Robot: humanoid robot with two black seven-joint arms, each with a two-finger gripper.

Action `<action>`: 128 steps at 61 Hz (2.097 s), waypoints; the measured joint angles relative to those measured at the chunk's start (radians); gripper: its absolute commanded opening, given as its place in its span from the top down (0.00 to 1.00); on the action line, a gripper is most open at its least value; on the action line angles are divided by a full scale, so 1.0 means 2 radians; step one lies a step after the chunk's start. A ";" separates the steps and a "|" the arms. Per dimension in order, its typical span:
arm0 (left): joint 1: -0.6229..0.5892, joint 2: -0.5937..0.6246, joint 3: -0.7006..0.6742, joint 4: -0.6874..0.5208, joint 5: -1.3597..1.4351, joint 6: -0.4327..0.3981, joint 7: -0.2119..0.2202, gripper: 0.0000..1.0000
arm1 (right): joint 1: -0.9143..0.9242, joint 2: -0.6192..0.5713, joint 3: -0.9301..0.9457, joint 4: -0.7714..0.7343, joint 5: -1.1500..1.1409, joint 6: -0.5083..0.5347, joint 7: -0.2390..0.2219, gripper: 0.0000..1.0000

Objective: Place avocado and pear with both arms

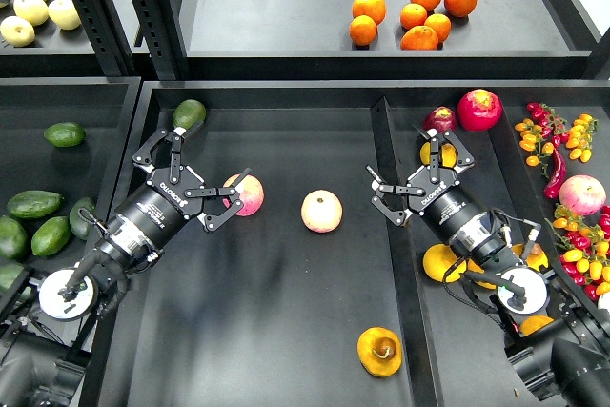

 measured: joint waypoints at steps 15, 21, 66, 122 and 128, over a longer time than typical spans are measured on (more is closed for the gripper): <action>0.005 0.000 0.008 0.003 0.000 0.000 -0.002 0.01 | 0.004 0.000 -0.002 0.022 -0.007 0.000 -0.050 0.01; 0.013 0.000 0.010 0.004 0.000 0.000 0.001 0.01 | 0.011 0.000 -0.008 0.038 -0.007 0.000 -0.078 0.01; 0.022 0.000 0.021 0.014 0.001 0.000 0.003 0.01 | 0.125 -0.278 -0.294 0.188 0.143 0.000 -0.202 0.02; 0.022 0.000 0.022 0.012 0.002 0.000 0.003 0.01 | 0.179 -0.296 -0.490 0.126 -0.019 0.000 -0.202 0.01; 0.022 0.000 0.022 0.011 0.002 0.000 0.003 0.01 | 0.178 -0.279 -0.496 0.111 -0.030 0.000 -0.202 0.01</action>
